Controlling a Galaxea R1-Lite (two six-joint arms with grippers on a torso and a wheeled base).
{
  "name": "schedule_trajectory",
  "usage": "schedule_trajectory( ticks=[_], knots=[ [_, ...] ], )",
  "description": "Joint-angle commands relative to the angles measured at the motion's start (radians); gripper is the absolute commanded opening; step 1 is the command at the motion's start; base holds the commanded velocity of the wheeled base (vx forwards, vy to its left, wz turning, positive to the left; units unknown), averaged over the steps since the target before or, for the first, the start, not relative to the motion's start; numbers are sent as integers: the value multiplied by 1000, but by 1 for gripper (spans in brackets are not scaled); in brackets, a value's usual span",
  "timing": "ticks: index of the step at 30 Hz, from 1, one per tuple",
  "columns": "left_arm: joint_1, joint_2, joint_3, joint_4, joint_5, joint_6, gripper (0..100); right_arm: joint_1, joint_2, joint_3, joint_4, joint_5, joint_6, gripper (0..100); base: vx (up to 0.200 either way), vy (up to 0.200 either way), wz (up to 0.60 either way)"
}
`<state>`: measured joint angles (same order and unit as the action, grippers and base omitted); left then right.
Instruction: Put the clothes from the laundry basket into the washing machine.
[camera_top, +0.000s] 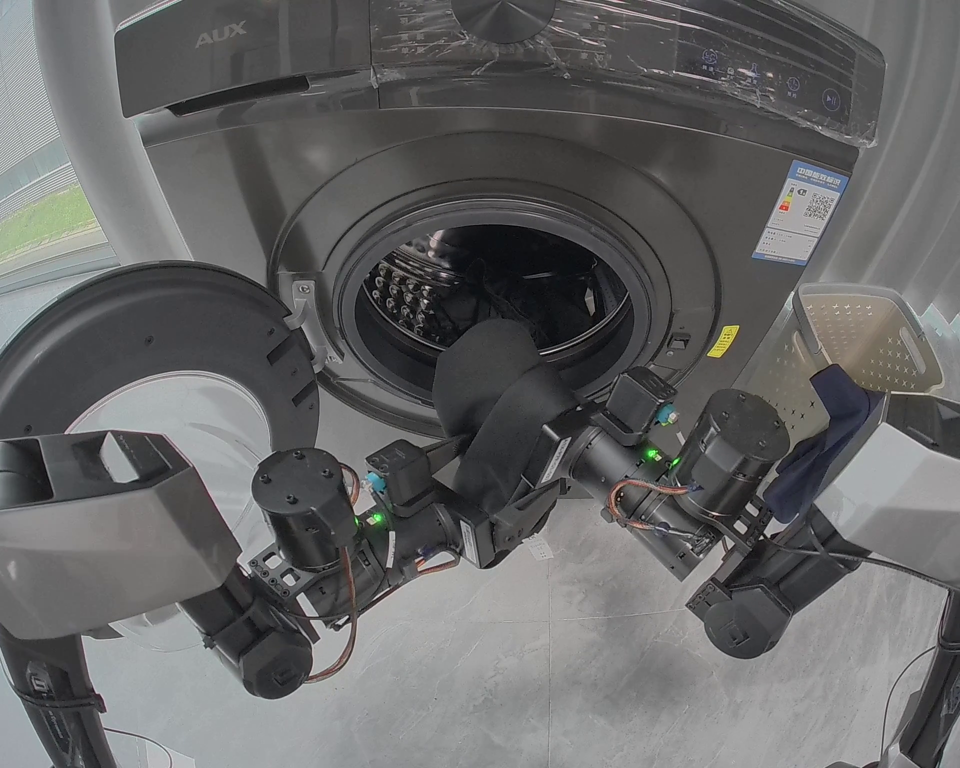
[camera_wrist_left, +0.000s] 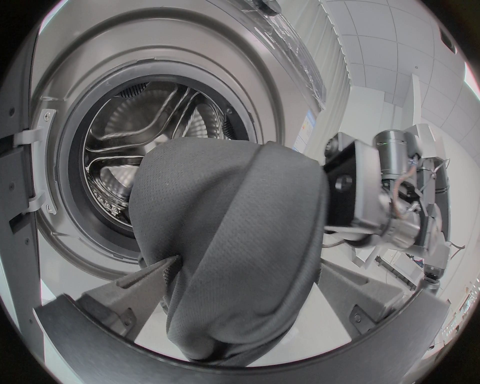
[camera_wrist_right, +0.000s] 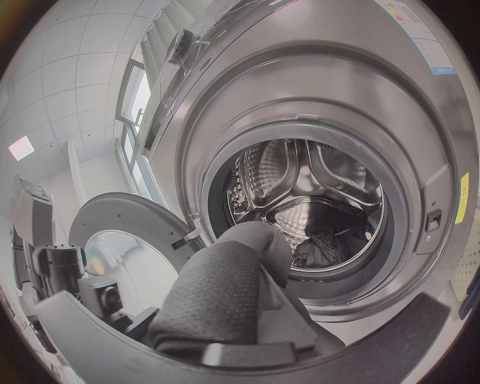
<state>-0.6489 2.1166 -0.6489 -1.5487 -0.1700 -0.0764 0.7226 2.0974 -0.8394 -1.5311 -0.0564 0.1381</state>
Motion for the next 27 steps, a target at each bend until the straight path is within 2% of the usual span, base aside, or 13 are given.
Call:
schedule_trajectory(
  ticks=[1,6,11,18,20,21,23,27],
  knots=[
    [34,80,-72,1,3,-2,100,18,-5,14,0,0,0,0,0,0,0],
    [63,128,-112,-1,3,-3,100,46,-34,48,0,-11,2,0,0,0,0],
    [80,163,-164,-1,30,-2,100,84,-53,75,3,-23,5,0,0,0,0],
    [78,168,-204,-1,60,-5,100,86,-59,79,3,-23,11,0,0,0,0],
    [78,168,-209,-2,67,-17,100,86,-59,86,2,-23,12,0,0,0,0],
    [78,166,-212,-2,67,-20,0,86,-59,86,2,-23,12,0,0,0,0],
    [78,166,-222,-2,73,-23,0,84,-60,92,2,-25,17,0,0,0,0],
    [80,160,-259,-2,107,-59,0,69,-63,109,-3,-25,18,0,0,0,0]
  ],
)
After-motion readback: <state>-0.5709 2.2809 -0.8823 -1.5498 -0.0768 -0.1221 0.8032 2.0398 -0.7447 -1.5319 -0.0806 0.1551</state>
